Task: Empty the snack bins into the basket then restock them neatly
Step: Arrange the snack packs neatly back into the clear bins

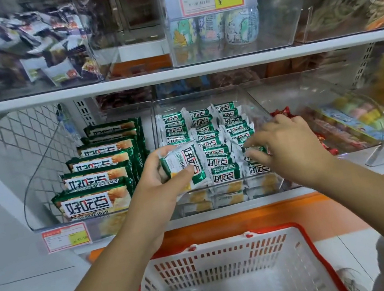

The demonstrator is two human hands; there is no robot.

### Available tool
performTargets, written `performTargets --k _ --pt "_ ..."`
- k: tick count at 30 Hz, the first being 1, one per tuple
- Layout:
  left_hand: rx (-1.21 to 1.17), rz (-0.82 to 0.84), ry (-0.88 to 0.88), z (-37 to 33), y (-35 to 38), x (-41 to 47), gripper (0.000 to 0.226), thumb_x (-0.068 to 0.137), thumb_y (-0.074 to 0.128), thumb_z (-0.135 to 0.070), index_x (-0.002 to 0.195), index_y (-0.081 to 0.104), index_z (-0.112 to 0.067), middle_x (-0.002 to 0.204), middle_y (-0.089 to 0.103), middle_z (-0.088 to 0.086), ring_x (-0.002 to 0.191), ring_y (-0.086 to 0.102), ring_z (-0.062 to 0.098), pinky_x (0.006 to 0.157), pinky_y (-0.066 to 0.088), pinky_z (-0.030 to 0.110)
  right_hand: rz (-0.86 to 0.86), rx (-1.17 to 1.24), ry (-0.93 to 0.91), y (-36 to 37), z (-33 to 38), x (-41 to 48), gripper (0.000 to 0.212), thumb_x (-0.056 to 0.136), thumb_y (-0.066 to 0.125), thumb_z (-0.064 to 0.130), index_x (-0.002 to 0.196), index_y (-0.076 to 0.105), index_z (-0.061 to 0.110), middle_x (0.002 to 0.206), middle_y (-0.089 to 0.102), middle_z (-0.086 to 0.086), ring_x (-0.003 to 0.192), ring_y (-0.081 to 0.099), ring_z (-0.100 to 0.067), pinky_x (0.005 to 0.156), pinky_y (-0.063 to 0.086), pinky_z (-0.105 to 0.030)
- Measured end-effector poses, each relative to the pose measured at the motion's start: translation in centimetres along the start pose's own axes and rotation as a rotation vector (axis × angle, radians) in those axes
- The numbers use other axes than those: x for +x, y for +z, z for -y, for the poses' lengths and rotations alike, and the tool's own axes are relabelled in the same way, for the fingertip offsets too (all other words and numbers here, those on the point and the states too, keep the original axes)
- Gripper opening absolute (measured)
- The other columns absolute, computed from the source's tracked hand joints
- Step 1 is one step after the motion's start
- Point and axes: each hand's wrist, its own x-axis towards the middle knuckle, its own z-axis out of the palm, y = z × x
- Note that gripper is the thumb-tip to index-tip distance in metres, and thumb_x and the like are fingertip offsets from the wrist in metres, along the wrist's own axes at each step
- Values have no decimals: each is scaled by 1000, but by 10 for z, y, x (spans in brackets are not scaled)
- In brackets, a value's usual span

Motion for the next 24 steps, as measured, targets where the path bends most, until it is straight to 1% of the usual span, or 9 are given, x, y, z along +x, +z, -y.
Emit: performTargets --k 2,5,7,9,11,14,16,19,24 --pt "-88 9 10 -2 0 -2 38 91 66 -12 120 54 -34 90 75 -10 82 69 7 67 51 20 10 411 67 -17 28 -7 23 88 58 49 104 68 36 91 67 14 92 54 -10 81 38 -32" --pt "-141 8 17 -5 5 -5 37 87 68 -9 118 56 -26 98 76 1 86 70 17 70 53 32 363 1143 263 -22 73 -19 49 73 63 63 116 60 39 95 67 -5 87 64 -19 80 55 -40" --pt "-159 -10 11 -5 7 -8 33 86 70 -14 115 59 -26 95 74 6 83 70 20 74 56 40 390 1236 324 -13 86 -20 55 72 68 62 121 58 37 105 66 -12 89 67 -28 80 57 -46" --pt "-107 -31 29 -5 7 -9 24 87 70 -25 109 64 -32 95 72 7 84 69 20 83 58 45 339 1346 390 -14 89 -16 38 83 71 34 119 62 25 113 67 -2 86 69 -22 68 58 -28" --pt "54 -60 110 -5 4 -9 18 90 67 -32 107 65 -36 99 72 -5 88 68 9 83 57 33 321 1371 386 -14 86 -11 27 86 69 22 113 66 23 108 71 3 89 70 -19 67 57 -23" --pt "378 -176 253 -7 -5 -5 21 92 63 -35 113 62 -39 107 66 -20 92 61 -6 78 54 17 295 1335 379 -15 81 5 30 83 73 20 109 65 30 93 74 1 86 68 -30 80 58 -40" --pt "532 -265 336 -5 -12 2 28 92 62 -37 120 58 -40 115 59 -23 100 59 -3 85 53 21 207 1247 395 -9 75 24 32 81 76 21 106 61 35 89 71 -7 69 63 -31 67 56 -38" --pt "595 -308 326 -3 -23 16 48 92 61 -39 138 47 -36 132 48 -18 120 52 8 101 48 38 99 1087 384 8 61 65 26 84 73 23 104 59 32 82 60 -4 45 45 -3 43 35 -14" --pt "626 -171 222 15 -34 32 66 96 51 -46 153 21 -34 155 31 -14 132 43 3 108 44 39 70 904 328 52 53 145 30 84 73 24 110 60 33 104 64 -7 70 58 -14 52 44 -19"
